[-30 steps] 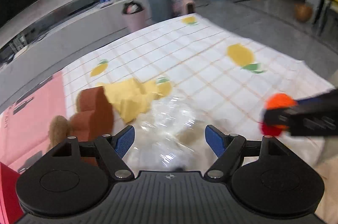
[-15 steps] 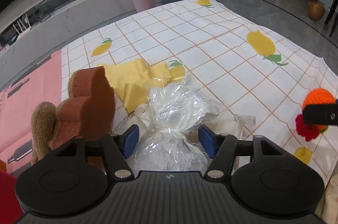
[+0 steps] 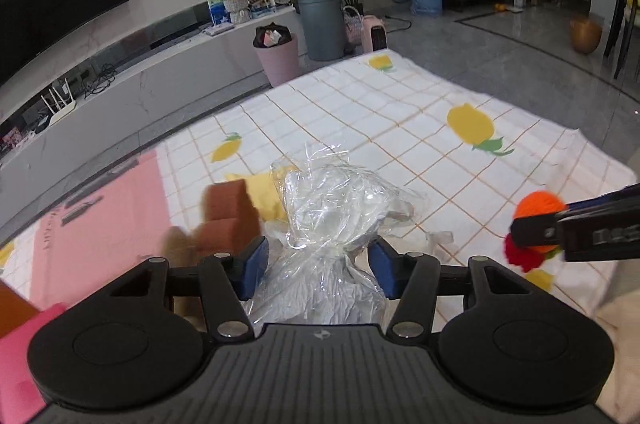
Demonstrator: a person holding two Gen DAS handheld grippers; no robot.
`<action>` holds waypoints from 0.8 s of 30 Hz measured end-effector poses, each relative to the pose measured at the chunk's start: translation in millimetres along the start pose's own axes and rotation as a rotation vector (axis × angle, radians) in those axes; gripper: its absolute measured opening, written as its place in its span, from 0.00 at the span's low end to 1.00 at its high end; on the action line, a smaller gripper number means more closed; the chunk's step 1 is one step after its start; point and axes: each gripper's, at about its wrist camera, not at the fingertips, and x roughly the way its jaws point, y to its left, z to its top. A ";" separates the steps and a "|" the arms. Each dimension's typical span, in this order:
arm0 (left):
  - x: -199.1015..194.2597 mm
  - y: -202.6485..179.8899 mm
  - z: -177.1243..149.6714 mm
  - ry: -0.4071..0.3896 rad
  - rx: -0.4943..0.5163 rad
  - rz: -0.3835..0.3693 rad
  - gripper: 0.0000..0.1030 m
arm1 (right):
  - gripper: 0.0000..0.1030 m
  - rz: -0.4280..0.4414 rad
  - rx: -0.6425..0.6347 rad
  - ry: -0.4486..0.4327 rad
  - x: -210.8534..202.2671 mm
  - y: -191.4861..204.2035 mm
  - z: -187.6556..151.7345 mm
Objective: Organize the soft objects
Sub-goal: 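Carry the plastic bag with the left tool while the right tool carries the orange ball to the box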
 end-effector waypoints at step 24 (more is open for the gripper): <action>-260.0 171.1 -76.7 -0.296 -0.084 0.339 0.61 | 0.41 0.233 -0.208 -0.353 -171.7 138.9 -18.4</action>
